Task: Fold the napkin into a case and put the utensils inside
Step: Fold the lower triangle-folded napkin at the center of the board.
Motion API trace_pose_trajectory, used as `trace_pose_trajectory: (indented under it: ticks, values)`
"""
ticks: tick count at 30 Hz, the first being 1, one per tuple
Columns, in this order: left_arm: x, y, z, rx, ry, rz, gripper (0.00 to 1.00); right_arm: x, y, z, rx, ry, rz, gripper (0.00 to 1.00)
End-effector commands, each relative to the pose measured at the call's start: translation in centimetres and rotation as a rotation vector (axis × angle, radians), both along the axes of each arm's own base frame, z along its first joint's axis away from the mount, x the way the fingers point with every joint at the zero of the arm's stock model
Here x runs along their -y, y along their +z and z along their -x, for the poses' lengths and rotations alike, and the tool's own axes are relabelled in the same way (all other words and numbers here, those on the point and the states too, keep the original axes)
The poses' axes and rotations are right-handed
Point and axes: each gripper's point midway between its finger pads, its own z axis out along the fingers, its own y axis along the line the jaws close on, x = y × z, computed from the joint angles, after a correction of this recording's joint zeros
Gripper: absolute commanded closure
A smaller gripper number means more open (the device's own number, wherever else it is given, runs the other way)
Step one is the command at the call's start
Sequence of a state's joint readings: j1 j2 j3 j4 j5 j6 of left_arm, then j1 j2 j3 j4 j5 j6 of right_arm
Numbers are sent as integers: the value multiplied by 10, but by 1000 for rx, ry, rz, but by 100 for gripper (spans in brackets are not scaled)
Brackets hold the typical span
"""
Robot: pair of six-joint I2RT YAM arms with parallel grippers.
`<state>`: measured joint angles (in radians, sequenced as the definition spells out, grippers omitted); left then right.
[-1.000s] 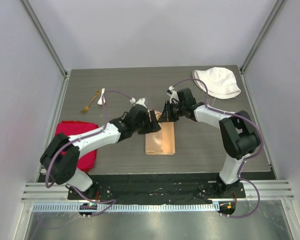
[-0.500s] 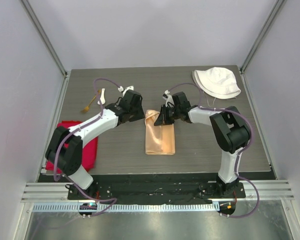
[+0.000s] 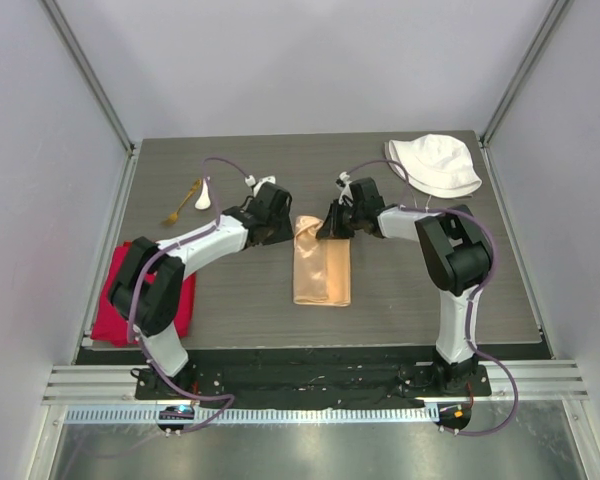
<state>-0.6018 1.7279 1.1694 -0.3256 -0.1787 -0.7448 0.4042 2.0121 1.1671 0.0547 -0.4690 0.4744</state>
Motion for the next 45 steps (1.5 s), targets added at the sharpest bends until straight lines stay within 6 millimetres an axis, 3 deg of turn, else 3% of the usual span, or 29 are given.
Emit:
trace_pose_trajectory:
  ticks: [1,9,13,16,18,22,26,35,45]
  values:
    - [16,18,-25,86,-41,13,59,4,12,-30,72,-53,-15,99]
    - [43,14,-42,107,-204,-97,58,1,14,-26,30,-59,-84,96]
    - [50,11,-52,153,-248,-177,69,4,38,-21,47,-56,-115,93]
    - [60,15,-58,186,-305,-212,73,13,53,-20,52,-72,-138,89]
    - [63,6,-60,177,-340,-249,76,22,56,-18,45,-91,-142,86]
    - [66,5,-66,191,-367,-309,74,38,61,-16,47,-129,-144,85]
    - [72,4,-65,202,-387,-344,73,51,48,-13,28,-152,-106,88]
    - [83,-11,-68,197,-421,-428,72,55,8,-8,-39,-160,-72,98]
    - [80,-15,-77,204,-360,-490,73,56,-16,-5,-74,-162,-55,99]
